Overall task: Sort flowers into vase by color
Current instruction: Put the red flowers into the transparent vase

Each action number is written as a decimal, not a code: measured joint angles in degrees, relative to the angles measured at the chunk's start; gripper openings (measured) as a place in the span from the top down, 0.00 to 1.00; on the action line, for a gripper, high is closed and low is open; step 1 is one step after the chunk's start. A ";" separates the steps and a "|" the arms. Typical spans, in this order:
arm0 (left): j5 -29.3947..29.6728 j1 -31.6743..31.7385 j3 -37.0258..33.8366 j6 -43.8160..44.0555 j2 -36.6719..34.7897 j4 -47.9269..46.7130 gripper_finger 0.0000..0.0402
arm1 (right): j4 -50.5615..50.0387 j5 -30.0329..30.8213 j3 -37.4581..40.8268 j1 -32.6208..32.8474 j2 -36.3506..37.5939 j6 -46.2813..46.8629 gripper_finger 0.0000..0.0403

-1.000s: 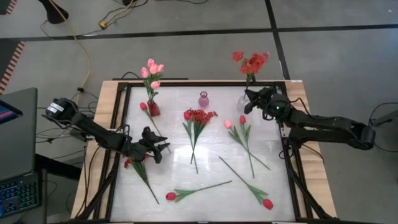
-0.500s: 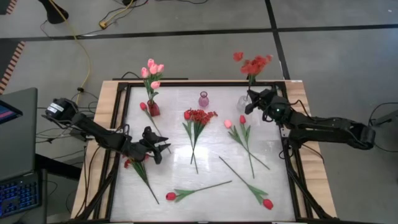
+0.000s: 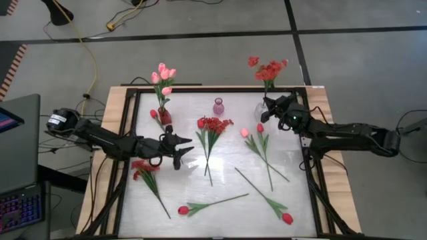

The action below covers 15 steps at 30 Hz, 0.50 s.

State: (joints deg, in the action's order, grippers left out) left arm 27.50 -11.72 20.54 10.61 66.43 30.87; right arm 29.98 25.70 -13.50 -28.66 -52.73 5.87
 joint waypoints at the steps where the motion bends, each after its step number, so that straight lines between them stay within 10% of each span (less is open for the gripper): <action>1: -0.31 0.35 0.38 -0.79 0.00 0.00 0.65 | 0.57 0.31 0.01 0.02 -0.53 -0.20 0.93; 15: -0.52 1.52 0.85 -1.58 0.00 -1.57 0.65 | 2.16 8.01 0.00 4.70 -6.86 0.20 0.93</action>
State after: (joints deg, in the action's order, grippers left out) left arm 26.98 -10.19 21.39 9.04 66.43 29.30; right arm 32.14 33.71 -13.50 -23.96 -59.58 6.07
